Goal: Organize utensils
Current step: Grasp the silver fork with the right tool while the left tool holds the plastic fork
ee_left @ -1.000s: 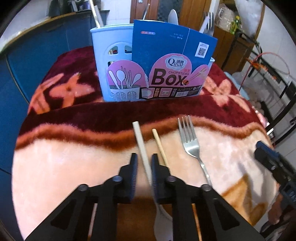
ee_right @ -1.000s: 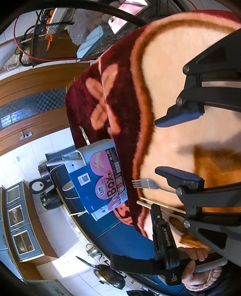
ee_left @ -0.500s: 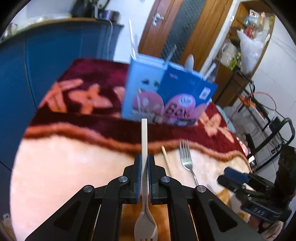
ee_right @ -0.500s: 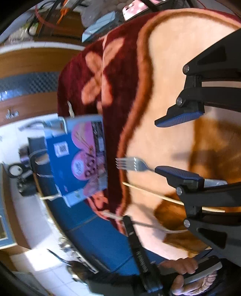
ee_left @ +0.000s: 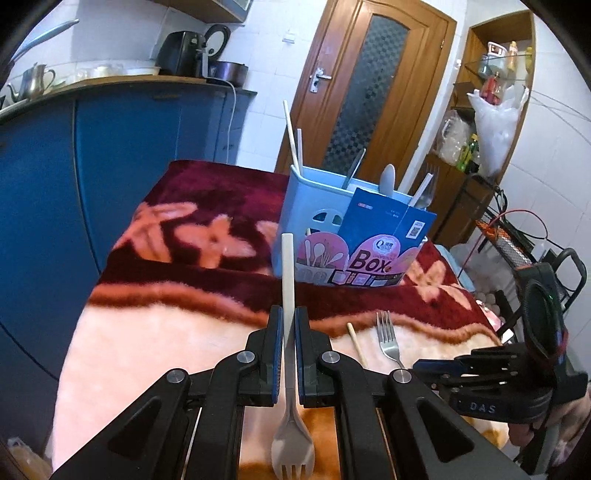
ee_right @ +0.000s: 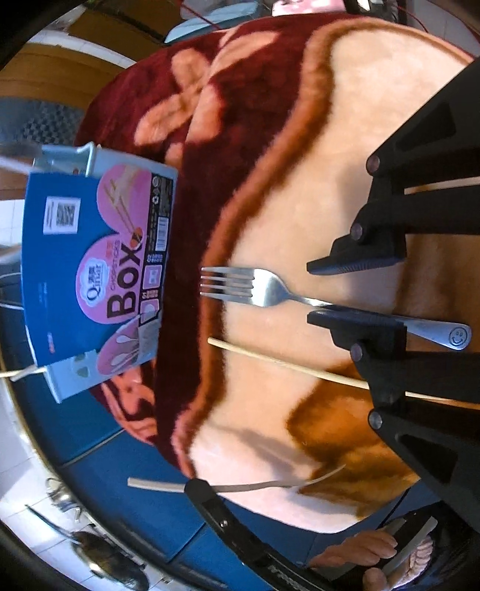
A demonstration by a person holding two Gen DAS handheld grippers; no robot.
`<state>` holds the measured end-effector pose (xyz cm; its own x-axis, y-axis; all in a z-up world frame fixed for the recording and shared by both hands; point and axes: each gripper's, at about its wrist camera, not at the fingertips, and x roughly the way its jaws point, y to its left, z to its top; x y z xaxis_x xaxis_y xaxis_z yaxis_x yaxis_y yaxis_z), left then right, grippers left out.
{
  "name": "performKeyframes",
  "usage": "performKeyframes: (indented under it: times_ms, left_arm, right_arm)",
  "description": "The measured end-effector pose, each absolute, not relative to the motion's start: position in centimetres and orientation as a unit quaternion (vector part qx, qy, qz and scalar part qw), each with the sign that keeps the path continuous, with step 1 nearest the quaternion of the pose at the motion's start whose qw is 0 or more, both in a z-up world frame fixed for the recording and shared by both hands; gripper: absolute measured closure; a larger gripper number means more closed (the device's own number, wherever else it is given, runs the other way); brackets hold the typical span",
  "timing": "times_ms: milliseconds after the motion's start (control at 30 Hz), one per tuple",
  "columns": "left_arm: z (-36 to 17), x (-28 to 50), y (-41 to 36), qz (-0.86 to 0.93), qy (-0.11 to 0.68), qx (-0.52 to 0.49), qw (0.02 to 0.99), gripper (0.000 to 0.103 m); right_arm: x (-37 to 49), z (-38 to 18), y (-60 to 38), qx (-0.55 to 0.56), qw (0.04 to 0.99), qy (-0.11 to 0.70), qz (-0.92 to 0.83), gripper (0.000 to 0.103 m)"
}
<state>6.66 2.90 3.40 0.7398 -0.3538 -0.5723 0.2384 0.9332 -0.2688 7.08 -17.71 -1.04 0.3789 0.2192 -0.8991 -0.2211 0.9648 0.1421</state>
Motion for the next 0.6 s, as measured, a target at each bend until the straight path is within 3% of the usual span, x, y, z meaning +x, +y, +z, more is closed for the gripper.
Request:
performKeyframes:
  times_ms: [333, 600]
  left_arm:
    - [3.1, 6.8, 3.2, -0.161, 0.32, -0.097, 0.929, 0.097]
    - [3.8, 6.6, 2.9, -0.165, 0.307, -0.096, 0.933, 0.097]
  right_arm:
    - [9.1, -1.9, -15.8, -0.045, 0.803, 0.581, 0.124, 0.089]
    - [7.9, -1.5, -17.4, 0.01, 0.835, 0.533, 0.138, 0.098]
